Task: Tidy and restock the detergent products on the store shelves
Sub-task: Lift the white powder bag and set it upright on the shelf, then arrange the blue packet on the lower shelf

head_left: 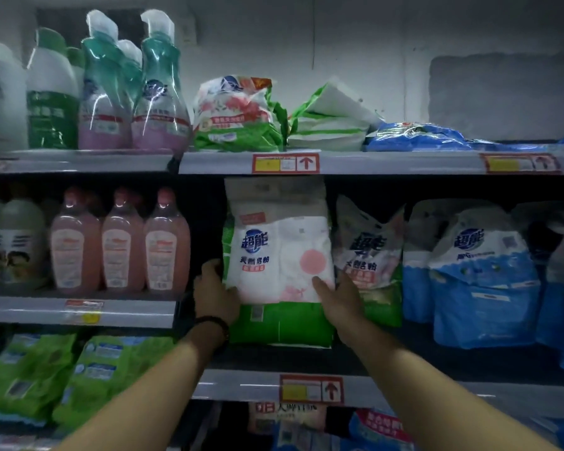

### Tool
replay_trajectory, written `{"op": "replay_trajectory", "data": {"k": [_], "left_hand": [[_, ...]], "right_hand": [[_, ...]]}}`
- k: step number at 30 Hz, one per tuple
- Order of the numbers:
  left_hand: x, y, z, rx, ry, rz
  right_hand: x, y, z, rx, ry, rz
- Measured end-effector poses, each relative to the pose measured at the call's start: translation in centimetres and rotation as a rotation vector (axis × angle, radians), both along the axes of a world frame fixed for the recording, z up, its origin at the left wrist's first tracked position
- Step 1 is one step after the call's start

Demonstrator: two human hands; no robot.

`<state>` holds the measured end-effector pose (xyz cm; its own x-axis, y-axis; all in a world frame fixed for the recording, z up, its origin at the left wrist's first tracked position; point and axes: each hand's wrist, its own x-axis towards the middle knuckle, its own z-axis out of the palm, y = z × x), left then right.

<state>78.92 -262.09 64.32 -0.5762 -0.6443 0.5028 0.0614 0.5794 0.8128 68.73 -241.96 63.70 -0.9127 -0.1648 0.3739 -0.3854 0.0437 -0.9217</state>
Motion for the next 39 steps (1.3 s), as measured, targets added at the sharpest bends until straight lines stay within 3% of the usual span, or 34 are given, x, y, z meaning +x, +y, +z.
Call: {"op": "replay_trajectory", "data": {"k": [2,4,6,11,14,16,18,21,24,26,28,33,36,37,38,39], "left_hand": [[-1.1,1.2,-2.0,-0.115,-0.163,0.133],[-1.7,3.1,-4.8,-0.362,-0.4,0.139],[-2.3,3.8,-7.2,-0.507,-0.506,0.126],[-2.8,3.8,-9.4,-0.635,-0.423,0.229],[-3.0,3.6,-9.5,-0.626,-0.448,0.178],[-3.0,3.4,-9.2,-0.618,-0.474,0.148],[-2.6,3.7,-9.0,-0.581,-0.429,0.132],[-0.6,5.8,-9.6,-0.673,-0.149,0.205],[3.1,9.5,-13.3,-0.835,0.125,0.192],[5.3,11.9,-17.3,-0.858,0.153,0.054],[6.5,13.7,-22.2,-0.818,0.049,-0.069],[7.5,15.5,-31.5,-0.668,-0.419,-0.264],[6.8,15.5,-34.0,-0.612,-0.672,-0.296],[6.5,15.5,-34.4,-0.617,-0.734,-0.307],[6.0,15.4,-34.7,-0.633,-0.788,-0.309],[5.4,15.2,-34.8,-0.652,-0.836,-0.304]], "right_hand": [[-0.7,-0.3,-1.3,0.172,0.023,-0.002],[-1.3,-0.4,-3.2,0.278,0.087,0.031],[-1.9,-0.5,-4.7,0.342,0.2,0.004],[-2.0,-1.0,-5.9,0.432,0.305,-0.152],[-1.7,-1.0,-5.5,0.568,0.248,-0.153],[-0.5,-0.2,-4.1,0.551,0.17,-0.105],[2.0,1.1,-2.4,0.324,0.173,-0.121],[7.1,4.0,-3.1,0.021,0.266,-0.125],[11.7,8.0,-7.8,-0.012,0.214,-0.013],[13.2,10.5,-12.6,-0.024,0.12,0.004],[13.9,12.2,-18.6,-0.039,-0.012,-0.06],[16.5,14.8,-30.8,-0.154,-0.381,-0.213],[16.7,15.1,-36.1,-0.161,-0.564,-0.139],[15.8,15.0,-38.1,-0.328,-0.752,-0.052],[14.9,14.9,-40.4,-0.278,-0.779,-0.028],[13.8,14.7,-42.4,-0.152,-0.596,-0.129]]}}
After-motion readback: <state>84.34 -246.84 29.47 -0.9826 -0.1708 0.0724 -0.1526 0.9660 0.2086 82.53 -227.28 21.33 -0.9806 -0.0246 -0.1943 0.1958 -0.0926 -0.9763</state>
